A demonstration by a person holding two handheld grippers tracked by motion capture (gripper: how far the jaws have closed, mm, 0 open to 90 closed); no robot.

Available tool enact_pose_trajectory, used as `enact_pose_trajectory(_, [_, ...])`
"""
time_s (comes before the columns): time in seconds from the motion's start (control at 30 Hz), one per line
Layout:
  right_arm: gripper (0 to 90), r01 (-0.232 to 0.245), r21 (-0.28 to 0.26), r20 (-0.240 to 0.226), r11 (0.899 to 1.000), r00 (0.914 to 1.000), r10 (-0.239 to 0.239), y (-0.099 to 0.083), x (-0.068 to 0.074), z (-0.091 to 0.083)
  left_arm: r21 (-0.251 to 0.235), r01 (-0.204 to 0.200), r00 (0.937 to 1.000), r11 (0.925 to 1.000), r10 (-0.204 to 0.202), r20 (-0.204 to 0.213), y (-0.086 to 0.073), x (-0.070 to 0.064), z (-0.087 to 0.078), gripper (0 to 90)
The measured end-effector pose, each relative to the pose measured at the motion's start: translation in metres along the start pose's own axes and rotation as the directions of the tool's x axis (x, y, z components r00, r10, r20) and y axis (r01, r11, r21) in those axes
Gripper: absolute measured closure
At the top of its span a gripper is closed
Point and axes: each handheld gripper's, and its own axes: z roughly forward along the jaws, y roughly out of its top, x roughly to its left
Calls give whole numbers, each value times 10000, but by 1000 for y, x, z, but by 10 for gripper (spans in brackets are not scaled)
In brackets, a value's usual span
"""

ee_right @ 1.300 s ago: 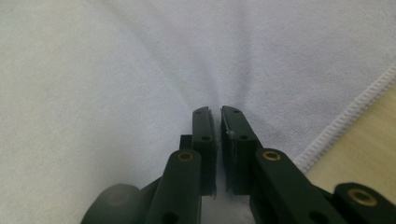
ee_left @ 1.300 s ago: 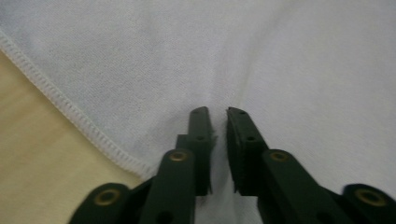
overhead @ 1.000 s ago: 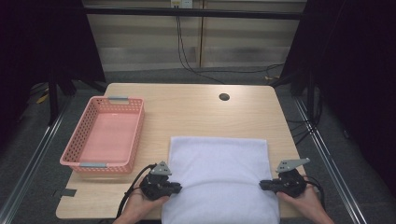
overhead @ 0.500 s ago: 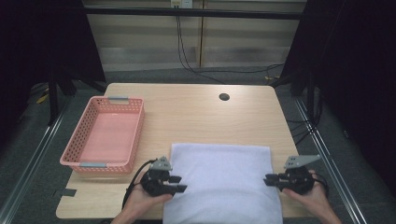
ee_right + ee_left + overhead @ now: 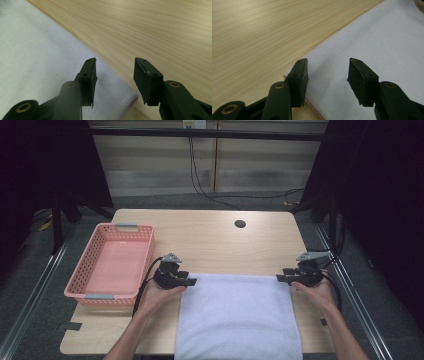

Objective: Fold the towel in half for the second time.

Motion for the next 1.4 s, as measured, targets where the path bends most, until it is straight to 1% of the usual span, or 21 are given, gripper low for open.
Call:
enact_pose_trajectory(0.03, [510, -43, -62, 62, 10000, 10000, 44, -1, -1, 2, -190, 7, 10000, 9998, -9, -74, 0, 3, 1, 469])
enact_pose_trajectory(0.1, [494, 39, 108, 72, 9999, 10000, -40, -3, -1, 5, -201, -170, 9999, 9997, 170, -19, 0, 7, 2, 444])
enact_pose_trajectory(0.23, [472, 115, 443, 163, 9990, 9998, -122, -10, -1, 9, -8, -166, 9998, 9999, 166, -60, -2, 8, 8, 409])
enact_pose_trajectory(0.37, [470, 16, 504, 116, 9987, 9999, -22, -13, -4, 12, -51, 213, 9995, 9998, -214, -229, -4, 17, 11, 392])
enact_pose_trajectory(0.4, [470, 19, 513, 85, 9987, 10000, -23, -13, -4, 12, 115, 280, 9994, 9995, -278, -221, -6, 20, 14, 385])
enact_pose_trajectory(0.5, [534, -19, 575, -197, 9983, 9998, 30, -13, -3, 11, 67, 196, 9996, 9998, -194, -216, -7, 21, 13, 398])
enact_pose_trajectory(0.53, [552, 1, 560, -232, 9984, 9997, 12, -13, -3, 11, 22, 94, 10000, 10000, -94, 6, -7, 20, 14, 438])
enact_pose_trajectory(0.57, [607, -66, 591, -334, 9982, 9994, 86, -13, -2, 10, 52, -130, 9998, 9999, 130, 119, -8, 19, 15, 525])
enact_pose_trajectory(0.6, [640, -79, 680, -483, 9977, 9988, 112, -14, -2, 9, 124, -199, 9996, 9997, 197, 179, -8, 18, 15, 550])
enact_pose_trajectory(0.63, [663, -81, 661, -481, 9978, 9988, 113, -14, -2, 9, 204, -299, 9985, 9993, 289, 463, -8, 17, 15, 613])
enact_pose_trajectory(0.67, [725, -163, 685, -605, 9975, 9980, 205, -14, -1, 8, 196, -310, 9977, 9993, 298, 603, -9, 17, 16, 719])
enact_pose_trajectory(0.73, [811, -221, 544, -825, 9983, 9962, 266, -13, -1, 5, 61, -173, 9963, 9998, 167, 848, -8, 17, 13, 817])
enact_pose_trajectory(0.77, [828, -241, 471, -880, 9986, 9957, 281, -13, -1, 3, -43, -163, 9963, 9999, 166, 838, -7, 17, 11, 828])
enact_pose_trajectory(0.83, [839, -234, 238, -950, 9994, 9952, 256, -11, -1, -2, -452, -28, 9968, 9990, 64, 796, -4, 17, 4, 833])
enact_pose_trajectory(0.9, [842, -421, -282, -1061, 9987, 9936, 389, -6, -3, -10, -825, 230, 9966, 9963, -163, 808, 1, 19, -3, 834])
enact_pose_trajectory(0.97, [845, -649, -722, -1154, 9953, 9917, 563, 0, -6, -15, -1147, 213, 9984, 9932, -151, 551, 9, 19, -9, 835])
enact_pose_trajectory(1.07, [846, -686, -1273, -1158, 9895, 9918, 538, 13, -9, -21, -1472, 157, 9990, 9890, -94, 434, 22, 22, -17, 835])
enact_pose_trajectory(1.2, [848, -455, -1567, -928, 9866, 9952, 311, 34, -11, -23, -1736, 56, 9998, 9848, -23, 192, 37, 28, -26, 835])
enact_pose_trajectory(1.27, [851, -374, -1955, -406, 9800, 9987, 300, 43, -13, -23, -2107, 397, 9990, 9767, -342, 295, 43, 35, -28, 836])
enact_pose_trajectory(1.33, [852, -535, -2173, -428, 9746, 9981, 453, 54, -18, -21, -2005, 355, 9991, 9791, -391, -139, 51, 33, -24, 836])
enact_pose_trajectory(1.4, [854, -494, -2174, -363, 9748, 9984, 425, 64, -21, -17, -2011, 332, 9993, 9790, -356, -83, 56, 32, -22, 836])
